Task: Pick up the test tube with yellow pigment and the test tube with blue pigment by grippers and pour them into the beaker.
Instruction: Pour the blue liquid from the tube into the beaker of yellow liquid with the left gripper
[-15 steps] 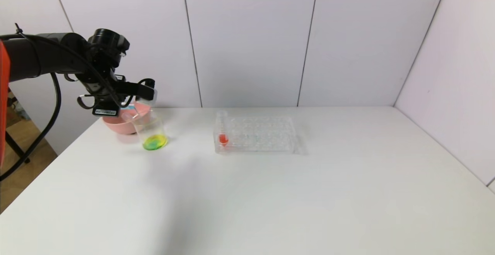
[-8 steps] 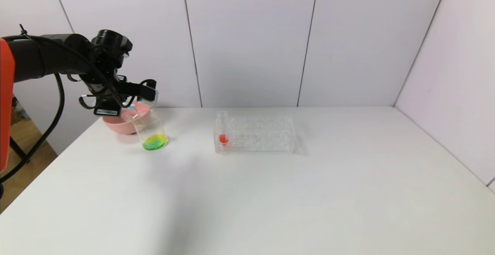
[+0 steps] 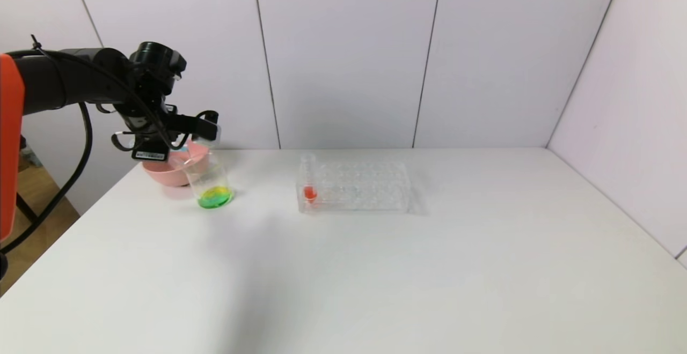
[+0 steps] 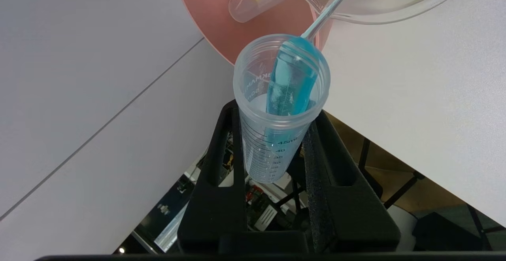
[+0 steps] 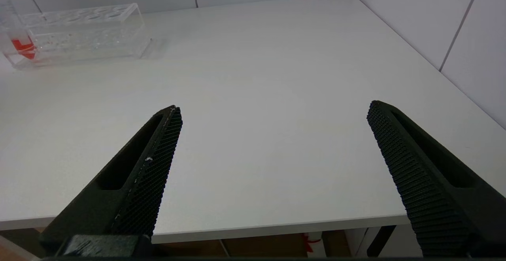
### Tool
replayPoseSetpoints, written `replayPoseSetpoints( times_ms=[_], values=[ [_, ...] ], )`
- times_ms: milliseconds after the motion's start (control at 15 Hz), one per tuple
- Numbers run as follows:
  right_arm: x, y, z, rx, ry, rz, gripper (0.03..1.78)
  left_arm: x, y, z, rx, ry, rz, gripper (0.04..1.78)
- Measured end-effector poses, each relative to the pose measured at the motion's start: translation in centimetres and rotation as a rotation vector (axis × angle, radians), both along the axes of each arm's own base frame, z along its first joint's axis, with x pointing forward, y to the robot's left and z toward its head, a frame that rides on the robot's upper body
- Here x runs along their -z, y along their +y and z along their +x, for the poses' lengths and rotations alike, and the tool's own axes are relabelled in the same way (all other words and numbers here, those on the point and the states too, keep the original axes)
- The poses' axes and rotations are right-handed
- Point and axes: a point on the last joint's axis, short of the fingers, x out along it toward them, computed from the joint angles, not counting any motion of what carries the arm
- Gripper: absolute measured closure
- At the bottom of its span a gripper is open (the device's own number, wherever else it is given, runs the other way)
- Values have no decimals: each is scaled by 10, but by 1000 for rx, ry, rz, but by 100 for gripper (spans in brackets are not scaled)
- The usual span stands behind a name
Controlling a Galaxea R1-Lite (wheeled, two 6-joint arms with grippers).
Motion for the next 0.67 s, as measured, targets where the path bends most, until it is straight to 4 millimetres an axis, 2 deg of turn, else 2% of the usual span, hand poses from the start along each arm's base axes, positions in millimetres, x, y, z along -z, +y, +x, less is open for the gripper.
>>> replayPoseSetpoints(
  times_ms=[667],
  values=[
    [0,0,0,0,0,0,10,0,-3,0,-14,-2,16,138]
  ],
)
